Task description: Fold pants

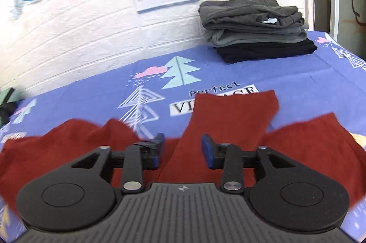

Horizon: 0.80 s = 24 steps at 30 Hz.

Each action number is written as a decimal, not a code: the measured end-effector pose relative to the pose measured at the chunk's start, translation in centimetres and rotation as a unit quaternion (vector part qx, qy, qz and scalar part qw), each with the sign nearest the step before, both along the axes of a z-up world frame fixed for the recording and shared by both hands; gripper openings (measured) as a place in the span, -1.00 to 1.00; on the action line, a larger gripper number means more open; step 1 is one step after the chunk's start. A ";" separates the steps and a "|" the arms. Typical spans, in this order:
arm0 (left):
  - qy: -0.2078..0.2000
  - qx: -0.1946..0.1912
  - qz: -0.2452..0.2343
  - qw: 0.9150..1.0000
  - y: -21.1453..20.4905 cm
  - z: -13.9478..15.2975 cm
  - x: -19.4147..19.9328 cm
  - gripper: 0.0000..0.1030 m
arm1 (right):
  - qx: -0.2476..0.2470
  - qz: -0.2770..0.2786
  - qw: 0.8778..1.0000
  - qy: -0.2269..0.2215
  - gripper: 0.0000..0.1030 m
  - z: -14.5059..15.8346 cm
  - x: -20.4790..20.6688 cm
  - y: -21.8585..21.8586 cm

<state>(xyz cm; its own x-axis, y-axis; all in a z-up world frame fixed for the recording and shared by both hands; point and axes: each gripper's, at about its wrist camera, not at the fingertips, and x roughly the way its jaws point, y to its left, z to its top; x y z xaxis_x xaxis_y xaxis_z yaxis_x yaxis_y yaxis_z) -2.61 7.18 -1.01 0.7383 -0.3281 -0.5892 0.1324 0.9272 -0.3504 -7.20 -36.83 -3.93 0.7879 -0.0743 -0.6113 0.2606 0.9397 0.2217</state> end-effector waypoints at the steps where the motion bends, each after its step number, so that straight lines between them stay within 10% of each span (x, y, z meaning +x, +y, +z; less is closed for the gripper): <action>1: 0.007 -0.002 -0.013 1.000 -0.8 -0.5 0.3 1.00 | -0.002 0.001 1.000 0.002 0.47 -0.4 1.0 -0.2; 11: 0.059 -0.026 -0.030 0.997 -3.4 -3.6 1.1 1.00 | -0.073 -0.005 0.994 0.083 0.48 -4.1 8.2 -1.0; 12: 0.062 -0.029 -0.029 0.997 -3.4 -3.8 1.1 1.00 | -0.071 -0.006 0.994 0.081 0.09 -4.1 8.1 -1.1; 13: 0.064 -0.030 -0.028 0.997 -3.5 -3.9 1.2 1.00 | -0.057 -0.010 0.995 0.078 -0.87 -4.0 8.1 -1.5; 17: 0.073 -0.039 -0.032 0.996 -3.8 -4.0 1.7 1.00 | 0.030 -0.063 0.998 -0.004 -0.98 -1.8 5.7 -4.8; 24: 0.084 -0.041 -0.052 0.994 -4.9 -4.4 2.7 1.00 | 0.017 -0.216 0.971 -0.101 -0.97 2.8 -7.7 -9.9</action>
<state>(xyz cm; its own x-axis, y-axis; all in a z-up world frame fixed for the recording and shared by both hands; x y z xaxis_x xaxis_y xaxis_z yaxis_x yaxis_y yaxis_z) 0.06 2.32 -5.38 0.5906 -0.4497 -0.6700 0.1596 0.8790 -0.4493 -14.92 -46.74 -1.11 0.7919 -0.4073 -0.4549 0.5768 0.7434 0.3386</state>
